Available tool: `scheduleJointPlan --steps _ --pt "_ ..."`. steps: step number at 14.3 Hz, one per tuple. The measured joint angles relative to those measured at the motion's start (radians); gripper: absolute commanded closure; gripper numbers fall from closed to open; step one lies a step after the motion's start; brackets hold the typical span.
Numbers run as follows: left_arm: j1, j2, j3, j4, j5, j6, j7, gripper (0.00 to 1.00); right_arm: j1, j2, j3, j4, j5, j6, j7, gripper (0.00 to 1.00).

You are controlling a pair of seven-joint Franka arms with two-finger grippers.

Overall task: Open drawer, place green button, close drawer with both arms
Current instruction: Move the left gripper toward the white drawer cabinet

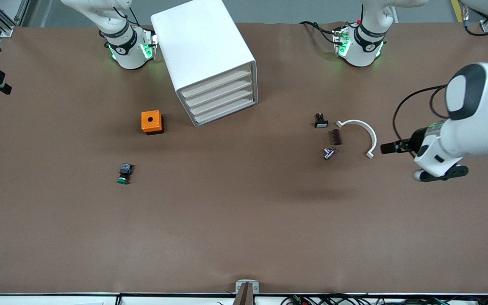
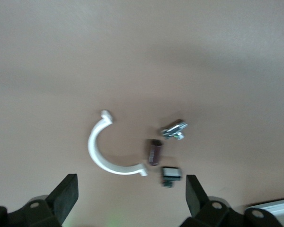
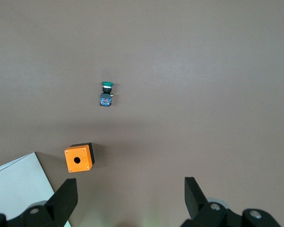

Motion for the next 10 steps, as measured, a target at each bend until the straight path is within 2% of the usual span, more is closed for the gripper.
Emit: scheduleJointPlan --steps 6,10 --pt "-0.117 0.080 -0.005 0.010 -0.115 0.024 -0.351 0.00 -0.001 0.001 0.001 0.000 0.001 -0.001 0.000 0.00" --pt "-0.206 0.155 -0.007 0.080 -0.190 0.028 -0.663 0.00 -0.001 0.002 0.003 0.000 0.001 -0.001 0.000 0.00"
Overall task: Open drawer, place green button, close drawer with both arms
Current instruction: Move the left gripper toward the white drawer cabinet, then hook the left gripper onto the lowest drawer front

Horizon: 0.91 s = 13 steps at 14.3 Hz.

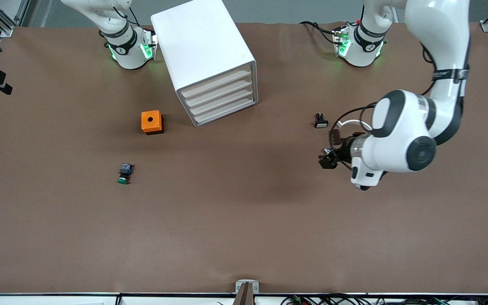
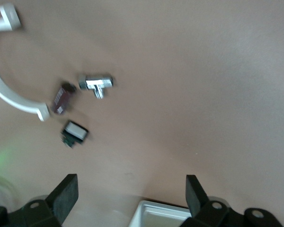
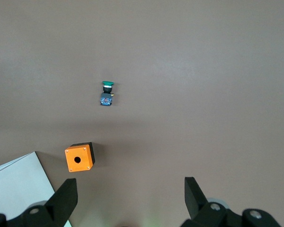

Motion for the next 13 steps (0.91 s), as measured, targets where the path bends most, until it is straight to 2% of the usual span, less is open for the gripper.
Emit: scheduleJointPlan --steps 3,6,13 --pt "-0.087 0.073 -0.001 0.040 -0.032 0.000 -0.222 0.00 0.000 0.000 0.001 0.000 0.000 0.000 0.000 0.00" --pt "-0.143 0.139 -0.001 0.065 -0.126 0.002 -0.410 0.00 0.000 0.000 0.002 0.000 0.000 0.000 0.000 0.00" --pt "-0.161 0.267 -0.012 0.122 -0.358 0.001 -0.798 0.00 0.000 0.011 0.006 0.000 0.000 0.000 0.000 0.00"
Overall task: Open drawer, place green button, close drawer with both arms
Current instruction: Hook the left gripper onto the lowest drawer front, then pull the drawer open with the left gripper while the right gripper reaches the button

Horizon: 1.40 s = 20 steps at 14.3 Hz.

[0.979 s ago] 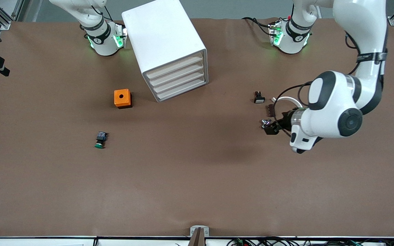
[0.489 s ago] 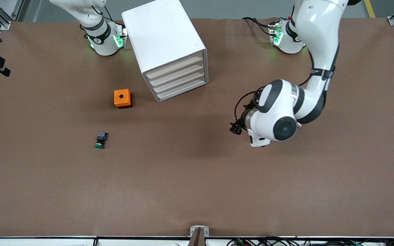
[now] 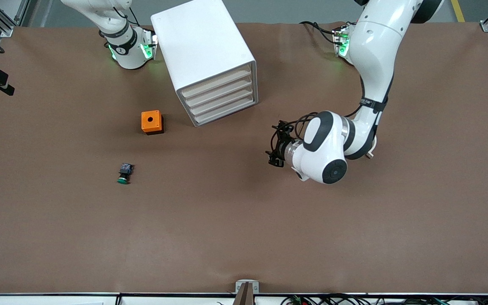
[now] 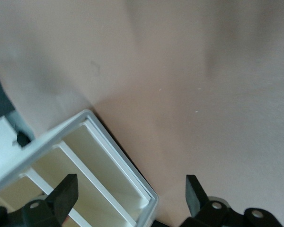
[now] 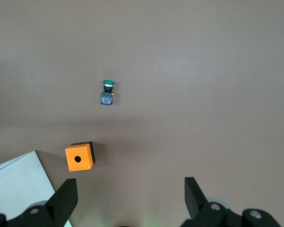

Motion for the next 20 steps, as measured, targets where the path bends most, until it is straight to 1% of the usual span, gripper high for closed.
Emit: scheduleJointPlan --steps 3,5,7,11,12,13,14,15,17,20 --pt "0.000 0.059 -0.015 0.013 -0.074 -0.004 -0.105 0.00 0.000 0.024 0.000 0.001 0.000 0.003 0.000 0.00" --pt "0.000 0.088 -0.038 0.020 -0.108 -0.018 -0.164 0.00 0.000 0.056 -0.001 0.007 0.000 0.013 0.000 0.00" --pt "-0.001 0.112 -0.065 0.023 -0.154 -0.058 -0.229 0.00 -0.001 0.094 -0.003 0.019 0.000 0.018 0.000 0.00" --pt "-0.004 0.174 -0.092 0.025 -0.247 -0.129 -0.319 0.00 -0.003 0.170 -0.005 0.034 -0.001 0.039 0.000 0.00" --pt "-0.004 0.191 -0.095 0.026 -0.265 -0.139 -0.334 0.11 -0.006 0.197 -0.007 0.036 -0.001 0.052 0.000 0.00" --pt "-0.005 0.206 -0.098 0.026 -0.284 -0.150 -0.341 0.27 -0.011 0.219 -0.007 0.040 -0.001 0.060 0.000 0.00" --pt "-0.006 0.217 -0.099 0.026 -0.302 -0.162 -0.344 0.37 -0.015 0.236 -0.008 0.044 -0.001 0.063 0.000 0.00" --pt "-0.009 0.225 -0.101 0.027 -0.316 -0.174 -0.346 0.45 -0.017 0.247 -0.008 0.046 -0.001 0.065 0.000 0.00" --pt "-0.019 0.235 -0.103 0.027 -0.342 -0.196 -0.350 0.47 -0.016 0.258 -0.004 0.038 -0.001 0.092 0.000 0.00" --pt "-0.038 0.244 -0.105 0.027 -0.350 -0.235 -0.359 0.47 -0.004 0.266 0.005 -0.047 0.000 0.237 0.000 0.00"
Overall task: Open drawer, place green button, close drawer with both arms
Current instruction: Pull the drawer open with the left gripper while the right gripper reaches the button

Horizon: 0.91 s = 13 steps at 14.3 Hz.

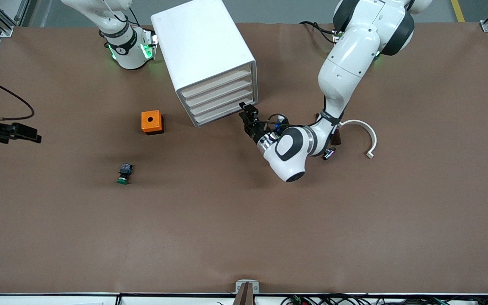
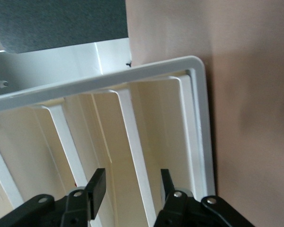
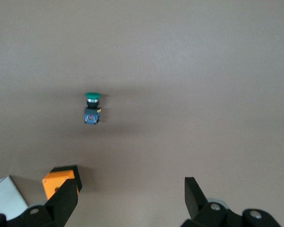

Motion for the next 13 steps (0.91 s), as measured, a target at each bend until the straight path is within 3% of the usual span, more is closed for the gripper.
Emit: scheduleJointPlan --steps 5,9,13 --pt "-0.053 0.027 -0.001 -0.001 -0.001 -0.023 -0.001 0.47 0.092 0.036 0.005 -0.218 0.000 0.320 0.140 0.00" --pt "-0.087 0.036 -0.001 -0.001 -0.001 -0.039 -0.002 0.78 0.137 0.128 0.006 -0.327 0.000 0.558 0.202 0.00" --pt "-0.094 0.040 0.000 -0.001 -0.001 -0.042 -0.002 0.88 0.146 0.209 0.006 -0.418 0.000 0.773 0.233 0.00"
